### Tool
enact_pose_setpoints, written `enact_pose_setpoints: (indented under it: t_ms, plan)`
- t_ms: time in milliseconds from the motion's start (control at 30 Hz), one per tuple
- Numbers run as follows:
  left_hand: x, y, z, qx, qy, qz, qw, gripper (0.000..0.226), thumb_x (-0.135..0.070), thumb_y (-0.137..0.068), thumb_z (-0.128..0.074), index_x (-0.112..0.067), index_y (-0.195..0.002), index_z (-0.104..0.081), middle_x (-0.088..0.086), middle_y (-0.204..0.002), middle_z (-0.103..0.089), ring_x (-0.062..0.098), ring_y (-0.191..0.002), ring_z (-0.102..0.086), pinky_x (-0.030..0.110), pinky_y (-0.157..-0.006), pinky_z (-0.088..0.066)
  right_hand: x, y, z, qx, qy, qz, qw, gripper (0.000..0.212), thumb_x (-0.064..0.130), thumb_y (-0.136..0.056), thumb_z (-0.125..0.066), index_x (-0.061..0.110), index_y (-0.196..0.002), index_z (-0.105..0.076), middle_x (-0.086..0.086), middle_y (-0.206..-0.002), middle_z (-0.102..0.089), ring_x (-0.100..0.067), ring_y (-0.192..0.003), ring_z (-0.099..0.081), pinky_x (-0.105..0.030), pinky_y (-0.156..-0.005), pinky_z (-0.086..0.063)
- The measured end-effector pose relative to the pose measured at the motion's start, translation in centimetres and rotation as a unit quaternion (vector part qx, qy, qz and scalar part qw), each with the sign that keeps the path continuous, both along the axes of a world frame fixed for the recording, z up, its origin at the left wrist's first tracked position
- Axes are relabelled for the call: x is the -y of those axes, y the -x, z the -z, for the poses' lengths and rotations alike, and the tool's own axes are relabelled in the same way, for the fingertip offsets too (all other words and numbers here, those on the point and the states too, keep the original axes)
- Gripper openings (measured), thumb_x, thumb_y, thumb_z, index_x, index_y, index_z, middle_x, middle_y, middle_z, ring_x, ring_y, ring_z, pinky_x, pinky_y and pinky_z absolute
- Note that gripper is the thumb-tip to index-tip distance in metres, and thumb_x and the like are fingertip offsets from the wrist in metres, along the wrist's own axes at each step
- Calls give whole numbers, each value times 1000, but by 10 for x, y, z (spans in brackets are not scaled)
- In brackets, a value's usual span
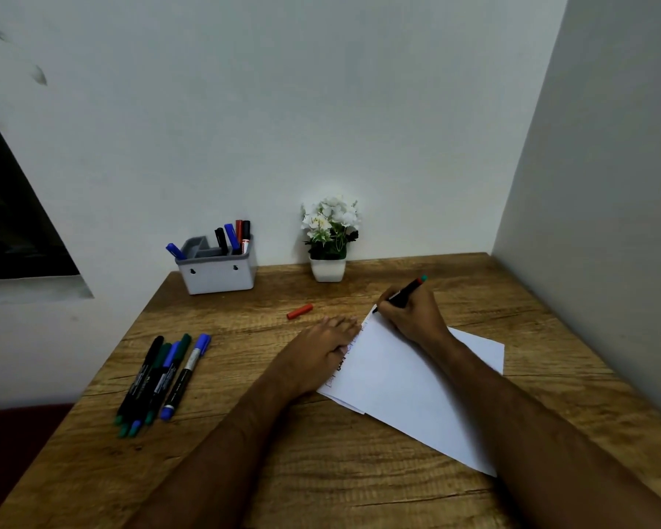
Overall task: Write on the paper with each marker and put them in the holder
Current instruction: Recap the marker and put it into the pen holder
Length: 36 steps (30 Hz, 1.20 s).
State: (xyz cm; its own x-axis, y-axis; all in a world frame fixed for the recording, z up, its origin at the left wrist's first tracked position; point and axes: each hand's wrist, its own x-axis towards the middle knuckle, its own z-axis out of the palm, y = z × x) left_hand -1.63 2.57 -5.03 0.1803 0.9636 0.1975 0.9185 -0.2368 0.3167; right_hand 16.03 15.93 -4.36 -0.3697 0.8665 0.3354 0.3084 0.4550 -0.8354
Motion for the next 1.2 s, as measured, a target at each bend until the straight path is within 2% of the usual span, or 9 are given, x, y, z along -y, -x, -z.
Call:
enact_pose_setpoints:
  t_ms: [267, 333, 433, 567, 733, 833, 967, 1033, 1200]
  plan:
    - [2, -2, -6, 23, -11, -14, 1000, 49, -15, -100, -44, -19, -149, -42, -5, -156, -37, 9, -146, -27, 29, -121, -20, 1, -4, -4, -45, 38, 40, 997, 10, 5, -82, -70, 5, -72, -72, 0, -62, -70, -3, -55, -59, -21, -54, -45]
    - [2, -2, -7, 45, -26, -20, 998, 47, -15, -99, -48, -17, -146, -47, -4, -152, -43, 8, -143, -34, 19, -117, -21, 2, -4, -6, -49, 38, 53, 997, 8, 6, -82, -71, 2, -76, -73, -13, -73, -74, -8, -62, -63, -23, -58, -48]
    - [6, -4, -13, 78, -40, -30, 996, 43, -12, -97, -50, -17, -140, -55, -5, -147, -50, 6, -136, -43, 8, -107, -22, 5, -2, -7, -39, 25, 39, 998, 14, 5, -81, -71, 13, -70, -73, -8, -75, -76, -6, -65, -65, -19, -61, -48]
    - [9, -6, -20, 124, -32, -35, 991, 32, -8, -94, -50, -7, -120, -68, 4, -124, -68, 19, -112, -62, 32, -95, -48, 8, -1, -9, -39, 21, 33, 998, 20, 4, -83, -73, 21, -74, -73, 5, -74, -76, 3, -68, -68, -13, -65, -49]
    - [2, 6, -26, 99, -24, -87, 991, 39, -20, -96, -52, -15, -133, -61, -1, -132, -64, 14, -119, -59, 30, -103, -44, 11, -1, -16, -75, 33, 0, 997, 4, 2, -88, -74, 5, -86, -72, 14, -60, -70, 6, -55, -62, -13, -55, -47]
    - [-6, 19, -31, 85, -49, -124, 987, 35, -15, -91, -53, -12, -124, -66, 0, -127, -66, 16, -114, -62, 34, -99, -50, 9, 0, -22, -82, 33, -11, 996, 7, -1, -89, -73, 4, -85, -70, 2, -65, -72, -3, -49, -59, -24, -50, -49]
    - [-13, 34, -33, 27, -36, -193, 980, 15, -13, -87, -49, -17, -89, -64, 0, -83, -65, 15, -78, -60, 41, -72, -56, 6, 4, -22, -77, 28, -19, 996, 8, 3, -88, -75, 9, -83, -71, -19, -78, -75, -14, -54, -62, -34, -52, -51]
    - [-15, 37, -32, -1, -27, -207, 978, 14, -12, -87, -50, -18, -81, -60, 1, -81, -62, 18, -76, -60, 39, -68, -55, 5, 5, -21, -81, 31, -18, 996, 8, 5, -88, -76, 10, -82, -72, -19, -78, -76, -15, -54, -62, -34, -52, -51]
    - [-17, 36, -26, -29, -32, -218, 975, 23, -6, -91, -49, -13, -102, -68, 10, -97, -67, 27, -90, -64, 38, -77, -55, 6, 7, -21, -77, 27, -21, 996, 5, 5, -87, -76, 7, -85, -73, -17, -75, -75, -19, -53, -62, -32, -52, -51]
